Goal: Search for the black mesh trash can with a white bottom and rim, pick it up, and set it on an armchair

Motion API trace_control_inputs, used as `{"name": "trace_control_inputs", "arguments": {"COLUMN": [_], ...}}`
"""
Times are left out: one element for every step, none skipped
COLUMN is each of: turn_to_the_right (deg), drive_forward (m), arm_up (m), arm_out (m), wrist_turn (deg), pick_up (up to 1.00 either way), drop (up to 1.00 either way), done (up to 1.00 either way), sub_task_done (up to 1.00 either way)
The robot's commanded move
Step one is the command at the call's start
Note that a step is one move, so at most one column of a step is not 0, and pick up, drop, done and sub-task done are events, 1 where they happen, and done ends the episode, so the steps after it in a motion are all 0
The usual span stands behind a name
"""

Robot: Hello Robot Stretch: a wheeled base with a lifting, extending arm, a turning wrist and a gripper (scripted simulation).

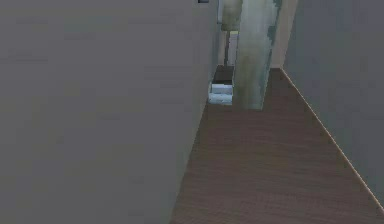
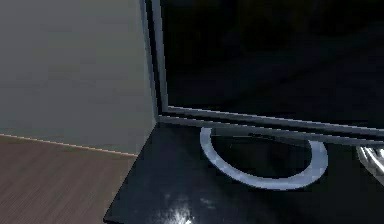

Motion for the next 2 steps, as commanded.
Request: {"name": "trace_control_inputs", "arguments": {"turn_to_the_right": [0.0,27.0], "drive_forward": [0.45,0.0], "arm_up": [0.0,0.0], "arm_out": [0.0,0.0], "wrist_turn": [0.0,0.0], "pick_up": [0.0,0.0], "drop": [0.0,0.0], "done": [0.0,0.0], "sub_task_done": [0.0,0.0]}}
